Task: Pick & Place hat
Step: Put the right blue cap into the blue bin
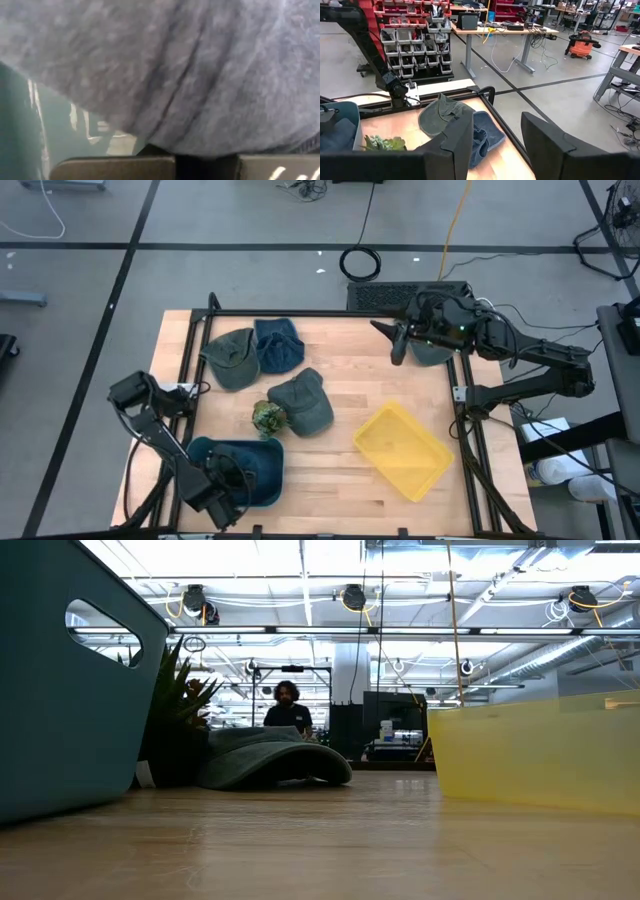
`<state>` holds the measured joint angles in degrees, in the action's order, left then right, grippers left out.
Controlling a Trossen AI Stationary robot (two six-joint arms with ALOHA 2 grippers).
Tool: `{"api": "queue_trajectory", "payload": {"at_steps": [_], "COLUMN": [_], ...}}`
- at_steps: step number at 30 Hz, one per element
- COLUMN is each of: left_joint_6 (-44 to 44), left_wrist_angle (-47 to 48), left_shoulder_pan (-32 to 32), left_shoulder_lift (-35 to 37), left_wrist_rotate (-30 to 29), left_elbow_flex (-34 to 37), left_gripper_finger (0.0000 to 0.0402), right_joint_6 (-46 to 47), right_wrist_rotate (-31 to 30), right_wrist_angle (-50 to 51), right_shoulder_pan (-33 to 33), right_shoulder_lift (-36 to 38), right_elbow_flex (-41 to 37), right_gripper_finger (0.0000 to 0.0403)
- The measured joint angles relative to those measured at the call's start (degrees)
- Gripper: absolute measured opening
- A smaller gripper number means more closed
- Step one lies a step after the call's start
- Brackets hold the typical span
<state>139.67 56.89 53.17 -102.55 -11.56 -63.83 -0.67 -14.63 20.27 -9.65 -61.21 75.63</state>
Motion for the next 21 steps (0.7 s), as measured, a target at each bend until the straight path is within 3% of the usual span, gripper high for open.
{"api": "queue_trajectory", "payload": {"at_steps": [12, 21], "left_joint_6": [-1.5, -1.6], "left_wrist_angle": [-0.1, 0.0], "left_shoulder_pan": [-1.5, -1.5], "left_shoulder_lift": [-1.8, -1.8], "left_wrist_rotate": [2.6, 2.8], "left_elbow_flex": [0.0, 0.0], "left_gripper_finger": [0.0008, 0.0102], "right_joint_6": [0.0, -0.2], "right_wrist_rotate": [0.0, 0.0], "right_wrist_angle": [-0.2, -0.2], "right_shoulder_pan": [0.0, 0.0], "right_shoulder_lift": [0.0, 0.0], "right_elbow_flex": [-0.9, -0.9], "right_gripper_finger": [0.0155, 0.0155]}}
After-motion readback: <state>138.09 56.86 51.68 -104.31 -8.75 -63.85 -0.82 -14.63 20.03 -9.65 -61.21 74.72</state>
